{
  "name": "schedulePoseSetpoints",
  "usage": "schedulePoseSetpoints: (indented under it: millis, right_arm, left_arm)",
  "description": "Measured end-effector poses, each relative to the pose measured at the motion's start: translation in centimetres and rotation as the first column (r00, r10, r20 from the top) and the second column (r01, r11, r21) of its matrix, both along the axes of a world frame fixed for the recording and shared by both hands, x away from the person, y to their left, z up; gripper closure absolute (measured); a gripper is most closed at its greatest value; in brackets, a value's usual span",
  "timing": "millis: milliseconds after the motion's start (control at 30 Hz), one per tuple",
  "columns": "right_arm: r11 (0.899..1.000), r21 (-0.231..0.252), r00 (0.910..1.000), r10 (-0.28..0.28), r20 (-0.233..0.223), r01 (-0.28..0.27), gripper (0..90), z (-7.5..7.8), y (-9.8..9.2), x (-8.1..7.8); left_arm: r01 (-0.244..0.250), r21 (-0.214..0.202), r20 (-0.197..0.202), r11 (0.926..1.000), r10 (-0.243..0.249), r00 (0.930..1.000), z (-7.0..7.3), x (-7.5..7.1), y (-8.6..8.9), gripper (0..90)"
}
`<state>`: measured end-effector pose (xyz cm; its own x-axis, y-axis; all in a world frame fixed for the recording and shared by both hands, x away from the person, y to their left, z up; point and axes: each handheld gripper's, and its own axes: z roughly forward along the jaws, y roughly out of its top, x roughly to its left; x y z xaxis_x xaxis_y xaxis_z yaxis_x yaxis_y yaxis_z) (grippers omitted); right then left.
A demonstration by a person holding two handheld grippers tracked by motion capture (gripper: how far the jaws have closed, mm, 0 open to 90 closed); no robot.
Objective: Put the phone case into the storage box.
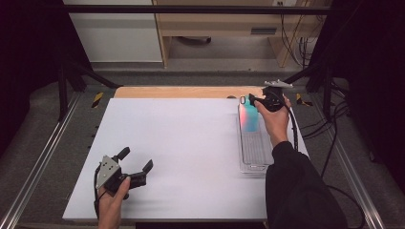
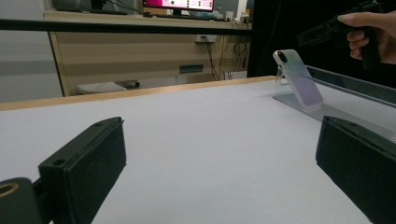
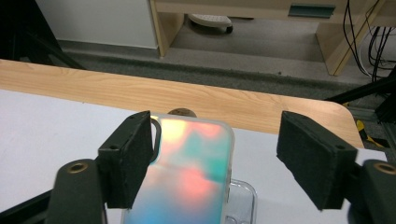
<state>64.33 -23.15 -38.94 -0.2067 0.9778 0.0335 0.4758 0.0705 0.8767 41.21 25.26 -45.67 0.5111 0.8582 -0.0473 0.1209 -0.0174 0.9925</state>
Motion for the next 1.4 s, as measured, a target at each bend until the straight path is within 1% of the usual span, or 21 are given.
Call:
schedulePoseSetpoints:
  millis: [200, 367, 467, 533, 700, 900, 1167, 1400]
  right_arm:
    - [1.000, -0.003, 0.9996, -0.004, -0.027, 0.004, 18.1, 0.0, 0.0, -0.1]
    - [1.000, 0.019, 0.9984, -0.005, -0.056, 0.007, 12.5, 0.0, 0.1, -0.1]
    - [0.999, 0.031, 0.9975, -0.003, -0.070, 0.005, 10.6, 0.0, 0.2, -0.1]
    - [0.999, 0.050, 0.9965, 0.005, -0.084, 0.000, 9.3, 0.0, 0.2, -0.1]
    - [0.995, 0.095, 0.9957, 0.022, -0.090, -0.013, 8.3, 0.2, 0.4, -0.2]
    - [0.993, 0.114, 0.9955, 0.029, -0.090, -0.019, 7.5, 0.3, 0.6, -0.2]
    - [0.987, 0.157, 0.9944, 0.037, -0.099, -0.021, 6.5, 0.5, 0.8, -0.4]
    - [0.986, 0.162, 0.9952, 0.046, -0.087, -0.031, 6.4, 1.0, 1.2, -0.8]
  left_arm:
    - [-0.001, 0.000, 0.000, 1.0000, 0.001, 1.0000, 0.0, 0.0, 0.0, 1.2]
    - [0.000, 0.000, 0.001, 1.0000, 0.000, 1.0000, 0.0, 0.0, 0.0, 1.2]
    - [-0.001, 0.000, 0.001, 1.0000, 0.001, 1.0000, 0.0, 0.0, 0.0, 1.2]
    - [-0.001, 0.000, 0.001, 1.0000, 0.001, 1.0000, 0.0, 0.0, 0.0, 1.2]
    - [-0.001, 0.000, 0.001, 1.0000, 0.001, 1.0000, 0.0, 0.0, 0.0, 1.2]
    - [-0.002, -0.002, 0.001, 1.0000, 0.002, 1.0000, 0.0, 0.0, 0.0, 1.2]
    - [-0.001, 0.000, -0.001, 1.0000, 0.001, 1.0000, 0.0, 0.0, 0.0, 1.1]
    - [-0.001, 0.000, -0.002, 1.0000, 0.001, 1.0000, 0.0, 0.0, 0.0, 1.0]
